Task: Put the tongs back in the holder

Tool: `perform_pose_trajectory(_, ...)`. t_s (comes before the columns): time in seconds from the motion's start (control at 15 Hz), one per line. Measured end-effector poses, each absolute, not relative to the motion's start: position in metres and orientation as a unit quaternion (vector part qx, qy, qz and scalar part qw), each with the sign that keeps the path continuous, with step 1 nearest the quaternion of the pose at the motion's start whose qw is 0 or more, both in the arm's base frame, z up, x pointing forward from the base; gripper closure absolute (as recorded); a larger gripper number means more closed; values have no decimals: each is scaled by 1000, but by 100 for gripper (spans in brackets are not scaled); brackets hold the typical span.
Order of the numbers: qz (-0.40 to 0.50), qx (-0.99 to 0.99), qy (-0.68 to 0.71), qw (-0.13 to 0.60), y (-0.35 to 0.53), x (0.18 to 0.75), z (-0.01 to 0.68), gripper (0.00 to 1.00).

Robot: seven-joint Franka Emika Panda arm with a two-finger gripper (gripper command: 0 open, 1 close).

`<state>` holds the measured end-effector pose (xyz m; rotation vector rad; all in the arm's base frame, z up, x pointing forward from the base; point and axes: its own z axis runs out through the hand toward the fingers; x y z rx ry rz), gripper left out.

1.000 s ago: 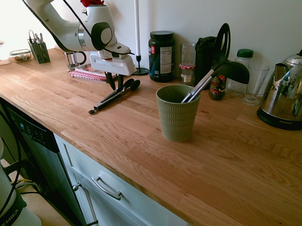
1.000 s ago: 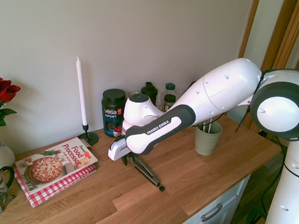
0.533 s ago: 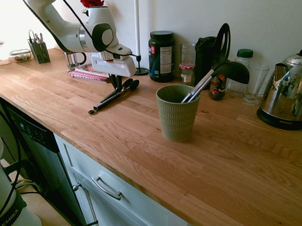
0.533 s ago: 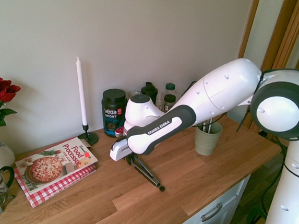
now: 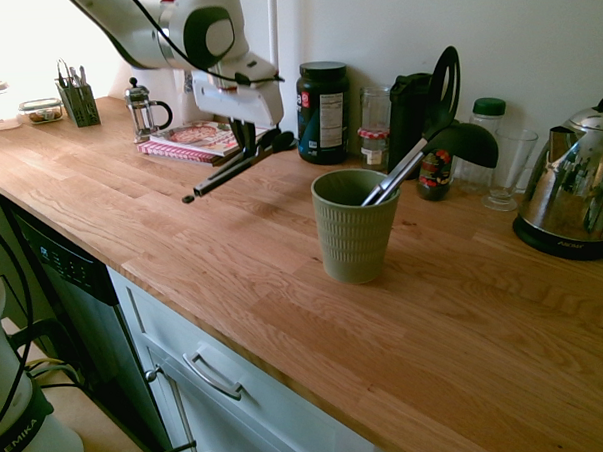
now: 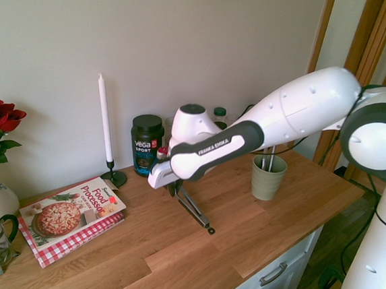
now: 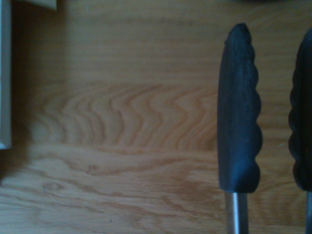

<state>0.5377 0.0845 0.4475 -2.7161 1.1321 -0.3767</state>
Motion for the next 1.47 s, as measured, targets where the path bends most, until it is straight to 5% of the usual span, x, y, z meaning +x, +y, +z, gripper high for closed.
perform_pose_trajectory(0.33, -246, -868, 421, 91, 18, 487, 596, 100)
perform_pose_trajectory(0.6, -333, -810, 481, 49, -21, 451, 646, 100)
perform_pose_trajectory(1.13, -482, -664, 572, -6, -150, 399, 623, 100)
perform_pose_trajectory(1.47, -563, -592, 576, -17, -149, 411, 586, 100)
